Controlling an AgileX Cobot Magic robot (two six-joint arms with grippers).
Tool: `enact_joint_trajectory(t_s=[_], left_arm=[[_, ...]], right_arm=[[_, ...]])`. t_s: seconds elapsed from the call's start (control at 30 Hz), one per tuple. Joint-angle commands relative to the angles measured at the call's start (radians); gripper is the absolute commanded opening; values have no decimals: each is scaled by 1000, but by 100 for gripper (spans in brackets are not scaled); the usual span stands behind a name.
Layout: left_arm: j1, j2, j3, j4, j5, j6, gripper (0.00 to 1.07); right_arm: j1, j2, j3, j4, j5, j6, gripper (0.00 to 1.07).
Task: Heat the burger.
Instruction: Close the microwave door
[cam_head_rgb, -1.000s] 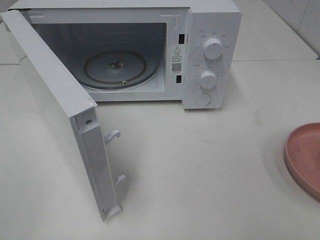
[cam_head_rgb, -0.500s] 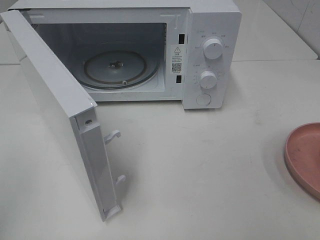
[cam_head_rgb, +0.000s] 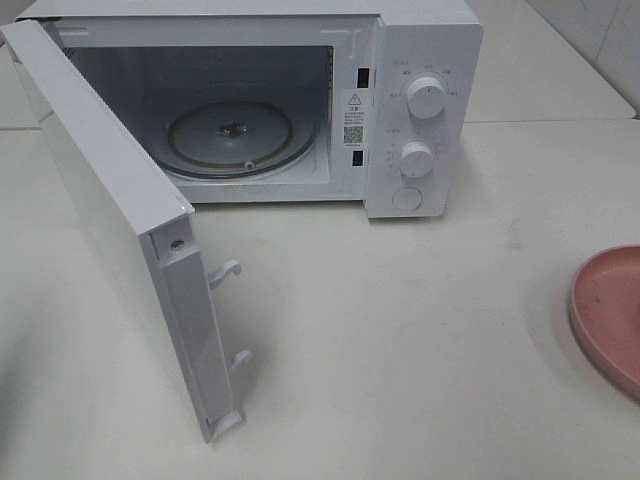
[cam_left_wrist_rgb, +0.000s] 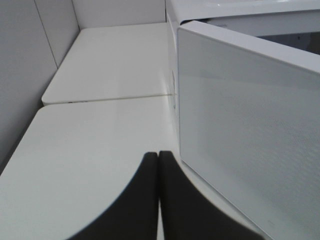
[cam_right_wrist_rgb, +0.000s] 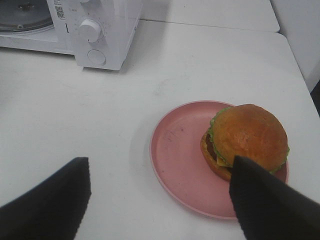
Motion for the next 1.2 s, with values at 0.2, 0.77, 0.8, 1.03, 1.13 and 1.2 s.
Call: enact_joint_trajectory(t_s=[0.2, 0.77, 0.8, 1.03, 1.13, 1.2], left_arm=[[3, 332, 36, 99, -413, -30, 0], [-103, 791, -23, 387, -761, -346, 0], [-128, 813, -30, 369, -765, -334, 0], [-241, 927, -58, 285, -851, -310, 0], [-309, 989, -87, 228, -877, -296, 0], [-329, 1003, -96, 213, -880, -288, 0]], right_arm=[[-8, -27, 3, 1, -7, 7, 75], [-8, -27, 3, 1, -7, 7, 75], [-8, -27, 3, 1, -7, 7, 75], [-8, -27, 3, 1, -7, 7, 75], [-8, -27, 3, 1, -7, 7, 75], [-8, -27, 3, 1, -7, 7, 75]])
